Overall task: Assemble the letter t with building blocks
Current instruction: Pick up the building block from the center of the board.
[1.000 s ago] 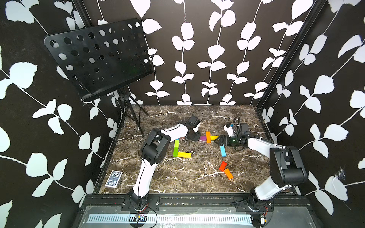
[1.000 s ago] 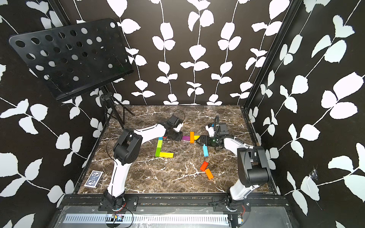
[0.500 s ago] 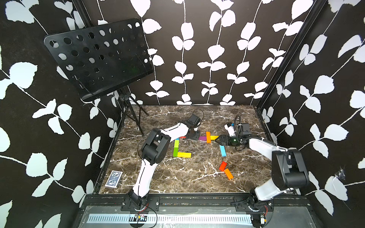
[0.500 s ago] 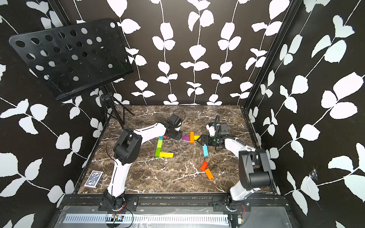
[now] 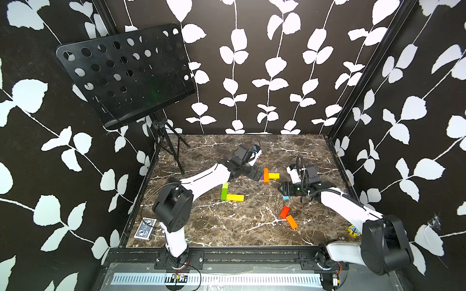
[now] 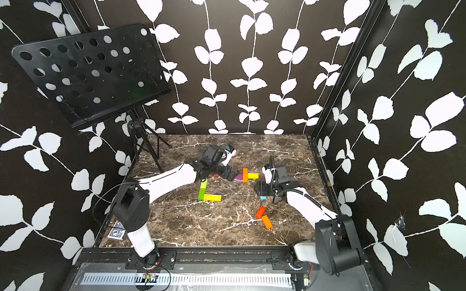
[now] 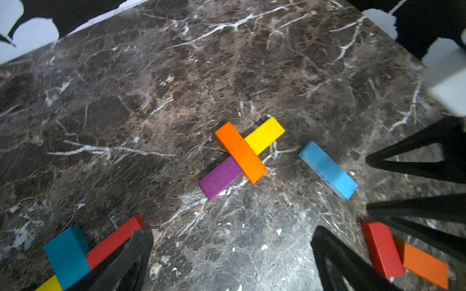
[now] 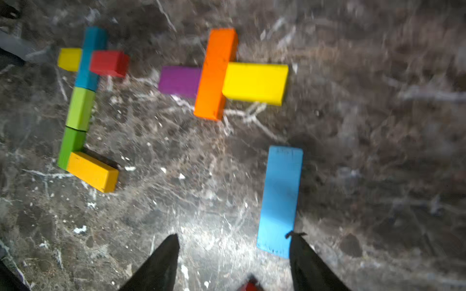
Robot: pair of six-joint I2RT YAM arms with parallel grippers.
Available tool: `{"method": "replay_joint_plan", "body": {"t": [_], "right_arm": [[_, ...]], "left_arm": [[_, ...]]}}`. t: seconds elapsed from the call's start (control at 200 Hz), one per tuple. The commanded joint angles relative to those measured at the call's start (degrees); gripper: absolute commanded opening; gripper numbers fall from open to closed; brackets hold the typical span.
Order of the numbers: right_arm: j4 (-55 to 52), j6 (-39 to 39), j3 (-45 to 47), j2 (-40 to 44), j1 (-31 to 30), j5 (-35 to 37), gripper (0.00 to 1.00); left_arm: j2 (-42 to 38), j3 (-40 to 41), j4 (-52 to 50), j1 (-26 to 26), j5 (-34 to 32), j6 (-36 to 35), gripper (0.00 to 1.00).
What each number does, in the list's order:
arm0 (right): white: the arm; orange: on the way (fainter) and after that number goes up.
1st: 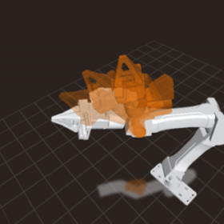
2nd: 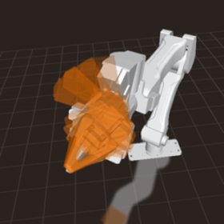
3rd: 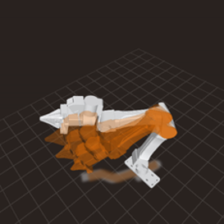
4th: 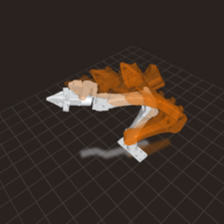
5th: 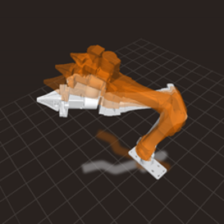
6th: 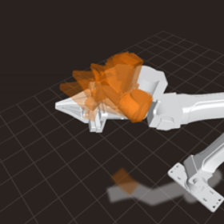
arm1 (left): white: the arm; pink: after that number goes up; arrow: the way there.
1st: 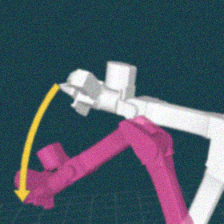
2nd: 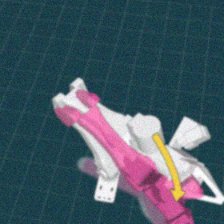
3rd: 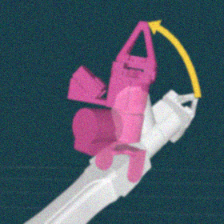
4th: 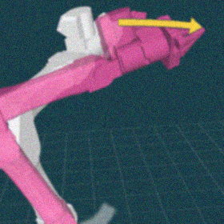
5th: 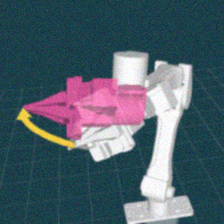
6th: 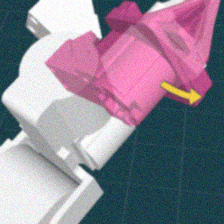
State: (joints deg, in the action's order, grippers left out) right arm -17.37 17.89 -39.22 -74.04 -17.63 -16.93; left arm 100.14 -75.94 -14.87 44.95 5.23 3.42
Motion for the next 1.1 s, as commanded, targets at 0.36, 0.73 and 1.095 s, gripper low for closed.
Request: {"method": "replay_joint_plan", "body": {"t": [0.36, 0.73, 1.095], "right_arm": [[-2.9, 13.5, 4.8, 6.6, -8.7, 14.0, 0.56], [-9.5, 20.4, 4.1, 10.2, -14.6, 24.0, 0.58], [-6.5, 26.1, 9.9, 11.1, -15.8, 19.4, 0.43]], "left_arm": [[-11.1, 14.3, -4.9, 3.3, 5.9, -3.4, 0.99], [-11.3, 19.0, 5.0, 6.4, 15.0, 1.0, 0.99], [-11.8, 20.6, 7.7, 9.3, 4.5, 3.8, 0.92]]}}
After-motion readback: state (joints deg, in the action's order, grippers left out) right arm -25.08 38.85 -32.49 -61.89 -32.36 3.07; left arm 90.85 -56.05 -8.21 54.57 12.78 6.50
